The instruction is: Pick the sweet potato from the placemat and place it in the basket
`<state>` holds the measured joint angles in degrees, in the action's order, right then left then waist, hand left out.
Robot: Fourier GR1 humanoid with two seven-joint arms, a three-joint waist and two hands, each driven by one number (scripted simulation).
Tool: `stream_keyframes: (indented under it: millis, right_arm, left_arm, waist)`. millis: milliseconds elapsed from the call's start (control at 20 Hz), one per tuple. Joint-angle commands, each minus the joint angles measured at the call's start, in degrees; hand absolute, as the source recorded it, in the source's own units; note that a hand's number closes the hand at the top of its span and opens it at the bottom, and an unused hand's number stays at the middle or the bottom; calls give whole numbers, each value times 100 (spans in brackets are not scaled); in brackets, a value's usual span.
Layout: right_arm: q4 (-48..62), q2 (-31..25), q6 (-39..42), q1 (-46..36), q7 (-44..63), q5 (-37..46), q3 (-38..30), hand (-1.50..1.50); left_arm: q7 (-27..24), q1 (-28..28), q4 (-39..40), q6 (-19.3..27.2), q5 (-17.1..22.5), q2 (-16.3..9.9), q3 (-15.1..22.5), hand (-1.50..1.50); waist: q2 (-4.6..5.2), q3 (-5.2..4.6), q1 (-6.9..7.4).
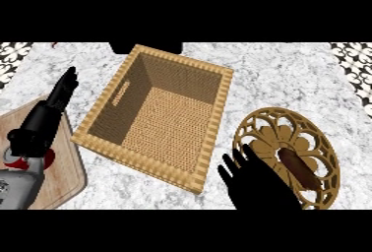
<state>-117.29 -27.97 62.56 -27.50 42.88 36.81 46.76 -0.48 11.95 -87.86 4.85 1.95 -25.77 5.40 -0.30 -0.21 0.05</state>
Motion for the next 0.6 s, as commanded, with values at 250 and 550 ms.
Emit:
stream_keyframes:
  millis: [250, 550]
  right_arm:
    - [573, 271, 790, -198, 55, 215, -184, -150]
    - [624, -284, 614, 223, -129, 659, 251, -150]
  left_arm:
    - [14, 170, 178, -368, 35, 43, -286, 0]
    - [230, 59, -12, -454, 53, -1, -482, 0]
  waist:
    - [30, 20, 11]
    - [28, 23, 2]
